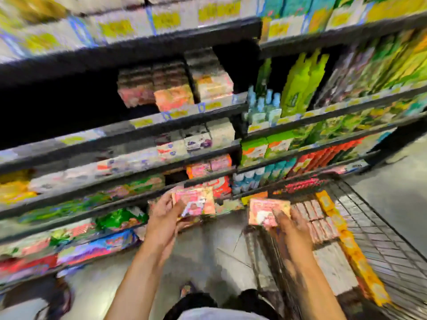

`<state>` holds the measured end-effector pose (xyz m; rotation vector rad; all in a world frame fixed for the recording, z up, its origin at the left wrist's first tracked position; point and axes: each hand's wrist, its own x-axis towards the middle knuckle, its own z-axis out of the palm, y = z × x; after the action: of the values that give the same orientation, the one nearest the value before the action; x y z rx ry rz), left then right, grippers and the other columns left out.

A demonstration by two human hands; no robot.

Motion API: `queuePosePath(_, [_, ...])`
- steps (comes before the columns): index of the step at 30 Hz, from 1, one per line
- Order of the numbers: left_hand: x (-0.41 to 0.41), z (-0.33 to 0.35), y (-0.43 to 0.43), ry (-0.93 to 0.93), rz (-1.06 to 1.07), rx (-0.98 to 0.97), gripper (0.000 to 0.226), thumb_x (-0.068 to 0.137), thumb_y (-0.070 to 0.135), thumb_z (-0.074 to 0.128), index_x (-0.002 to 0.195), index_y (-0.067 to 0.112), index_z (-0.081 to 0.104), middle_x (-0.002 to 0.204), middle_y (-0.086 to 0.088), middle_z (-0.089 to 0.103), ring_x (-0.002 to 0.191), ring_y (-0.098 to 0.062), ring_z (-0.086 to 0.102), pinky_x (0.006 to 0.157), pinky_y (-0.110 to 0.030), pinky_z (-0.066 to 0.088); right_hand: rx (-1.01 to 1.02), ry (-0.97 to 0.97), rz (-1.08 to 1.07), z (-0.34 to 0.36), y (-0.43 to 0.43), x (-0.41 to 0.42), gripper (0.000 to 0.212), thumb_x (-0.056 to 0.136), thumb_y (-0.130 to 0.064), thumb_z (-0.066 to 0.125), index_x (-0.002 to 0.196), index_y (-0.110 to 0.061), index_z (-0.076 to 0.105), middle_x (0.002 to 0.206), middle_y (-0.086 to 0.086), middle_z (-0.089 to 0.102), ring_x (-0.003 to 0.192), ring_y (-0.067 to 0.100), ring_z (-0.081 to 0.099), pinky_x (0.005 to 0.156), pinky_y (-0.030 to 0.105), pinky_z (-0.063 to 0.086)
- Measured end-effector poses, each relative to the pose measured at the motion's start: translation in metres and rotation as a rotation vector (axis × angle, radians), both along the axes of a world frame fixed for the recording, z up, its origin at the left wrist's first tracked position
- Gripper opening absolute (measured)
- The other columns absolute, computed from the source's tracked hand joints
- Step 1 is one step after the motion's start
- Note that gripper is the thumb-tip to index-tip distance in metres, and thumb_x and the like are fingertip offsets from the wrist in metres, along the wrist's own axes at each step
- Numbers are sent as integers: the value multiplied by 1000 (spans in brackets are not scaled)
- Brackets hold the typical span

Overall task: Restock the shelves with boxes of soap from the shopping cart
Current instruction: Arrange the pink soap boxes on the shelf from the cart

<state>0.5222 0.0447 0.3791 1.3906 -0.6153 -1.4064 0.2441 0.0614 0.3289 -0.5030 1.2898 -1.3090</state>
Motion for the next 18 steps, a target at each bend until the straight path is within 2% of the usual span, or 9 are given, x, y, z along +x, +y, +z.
queuePosePath(2, [40,12,2,29,40,-21,35,97,0,55,126,18,63,116,-8,74,95,-23,71,66,-30,61,-44,-13,41,17,-10,39,85,39,-59,100,107,-17,72,103,7,76,83,13,72,66,26,61])
queuePosePath(4, [77,26,2,34,54,-60,40,95,-6,54,129,14,61,117,-10,73,95,-22,72,73,-33,62,-76,-6,80,32,-18,76,67,52,-54,98,104,-20,74,105,8,75,90,17,71,71,28,61])
queuePosePath(6, [107,43,-2,29,68,-109,40,91,-3,60,128,11,60,116,-10,74,99,-22,73,76,-30,62,-114,-19,103,48,-26,108,44,70,-38,89,105,-17,72,103,9,74,91,21,69,71,28,61])
queuePosePath(8, [132,63,-10,-19,47,-167,40,86,4,68,125,11,60,116,-7,74,109,-25,70,86,-32,60,-149,-25,121,60,-34,134,30,81,-25,77,107,-13,69,101,8,74,90,22,69,70,28,60])
queuePosePath(11, [158,91,-30,-155,-13,-266,35,89,4,70,122,12,59,110,-7,75,105,-24,71,89,-38,56,-188,-8,142,77,-40,161,30,84,-22,74,111,-10,67,101,10,73,90,22,71,73,31,60])
queuePosePath(14, [171,115,-65,-288,-28,-367,31,89,-1,70,112,16,58,103,-5,75,95,-17,72,80,-28,56,-214,-12,149,83,-47,173,28,87,-18,72,112,-7,66,97,9,71,86,21,70,69,30,60])
queuePosePath(18, [173,133,-122,-458,-23,-410,35,84,0,76,103,23,58,106,-2,71,96,-15,72,72,-22,57,-244,11,185,84,-63,176,25,90,-16,70,112,-6,64,92,6,74,83,19,72,67,30,60])
